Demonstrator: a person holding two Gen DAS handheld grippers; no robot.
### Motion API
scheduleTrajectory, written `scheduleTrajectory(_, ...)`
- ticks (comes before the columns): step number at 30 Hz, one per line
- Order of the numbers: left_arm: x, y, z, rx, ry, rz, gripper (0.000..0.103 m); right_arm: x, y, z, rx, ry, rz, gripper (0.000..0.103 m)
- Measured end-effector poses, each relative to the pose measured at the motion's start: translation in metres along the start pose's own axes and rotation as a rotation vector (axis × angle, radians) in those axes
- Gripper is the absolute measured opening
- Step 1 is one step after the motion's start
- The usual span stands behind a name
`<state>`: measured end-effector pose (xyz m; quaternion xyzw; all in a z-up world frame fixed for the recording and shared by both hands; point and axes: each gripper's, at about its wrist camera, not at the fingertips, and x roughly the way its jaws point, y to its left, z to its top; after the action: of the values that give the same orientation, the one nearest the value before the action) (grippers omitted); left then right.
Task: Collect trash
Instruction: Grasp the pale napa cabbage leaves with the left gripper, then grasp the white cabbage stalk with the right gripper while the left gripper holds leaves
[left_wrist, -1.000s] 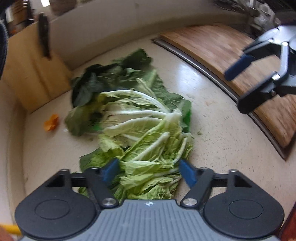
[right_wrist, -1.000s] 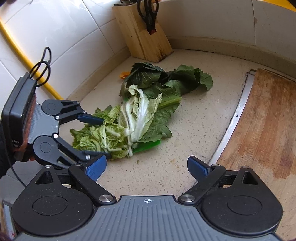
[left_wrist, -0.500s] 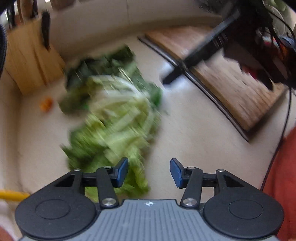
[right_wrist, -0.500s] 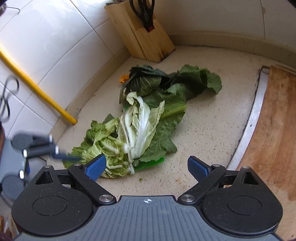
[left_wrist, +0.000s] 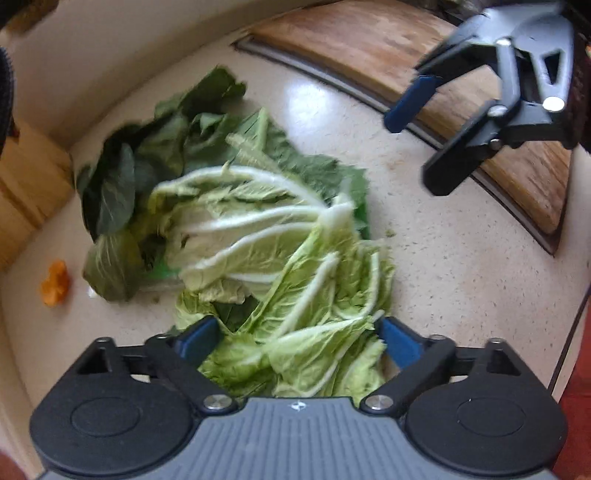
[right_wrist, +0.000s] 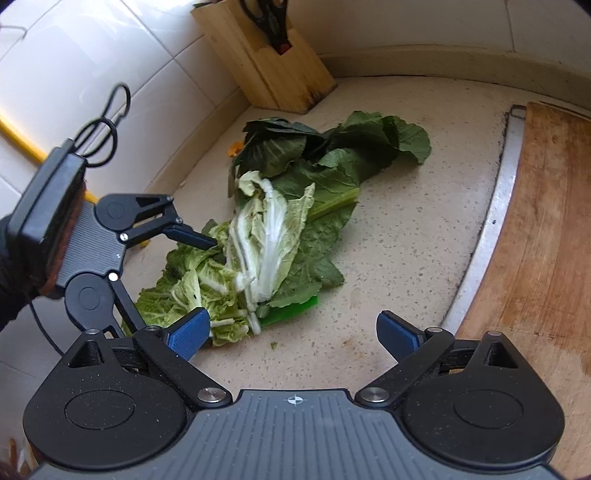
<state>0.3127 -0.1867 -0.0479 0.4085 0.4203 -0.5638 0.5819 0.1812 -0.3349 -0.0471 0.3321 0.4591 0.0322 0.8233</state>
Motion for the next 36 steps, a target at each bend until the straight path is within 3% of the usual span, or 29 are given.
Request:
scheduleTrajectory(2,0.0,0.0,-0.002,-0.051,-0.006,-0.005,0.093,0.0,-0.002,0.001,0.01,-0.006,-0.004,0.099)
scheduleTrajectory(4,-0.006,-0.013,-0.009,-0.056,-0.007,0.008,0.08,0.0,-0.005,0.002,0.02,-0.013,-0.005,0.099)
scheduleTrajectory(6,-0.015,-0.028,-0.015,-0.076,-0.006,0.017,0.053,0.0,-0.007,0.003,0.027,-0.017,-0.003,0.099)
scheduleTrajectory(7,-0.019,-0.033,-0.018,-0.089,-0.005,0.029,0.049,0.001,-0.008,0.004,0.03,-0.02,-0.001,0.099)
scheduleTrajectory(9,-0.026,-0.041,-0.025,-0.13,0.005,0.021,0.029,0.001,-0.008,0.004,0.03,-0.022,0.006,0.099)
scheduleTrajectory(11,-0.032,-0.051,-0.033,-0.194,0.009,0.005,0.023,0.001,-0.006,0.004,0.02,-0.022,0.019,0.099)
scheduleTrajectory(15,-0.042,-0.068,-0.046,-0.293,-0.017,-0.013,0.02,0.001,0.003,0.005,-0.028,-0.017,0.041,0.098)
scheduleTrajectory(21,-0.061,-0.083,-0.078,-0.533,-0.168,-0.041,0.019,0.006,0.032,0.012,-0.147,-0.032,0.066,0.098)
scheduleTrajectory(27,-0.06,-0.092,-0.097,-0.665,-0.264,-0.035,0.019,0.035,0.067,0.028,-0.297,-0.035,0.008,0.093)
scheduleTrajectory(33,-0.061,-0.101,-0.111,-0.713,-0.322,-0.008,0.02,0.072,0.085,0.023,-0.394,0.016,-0.128,0.075)
scheduleTrajectory(36,-0.057,-0.101,-0.112,-0.717,-0.327,0.026,0.02,0.069,0.091,0.016,-0.46,0.01,-0.191,0.055)
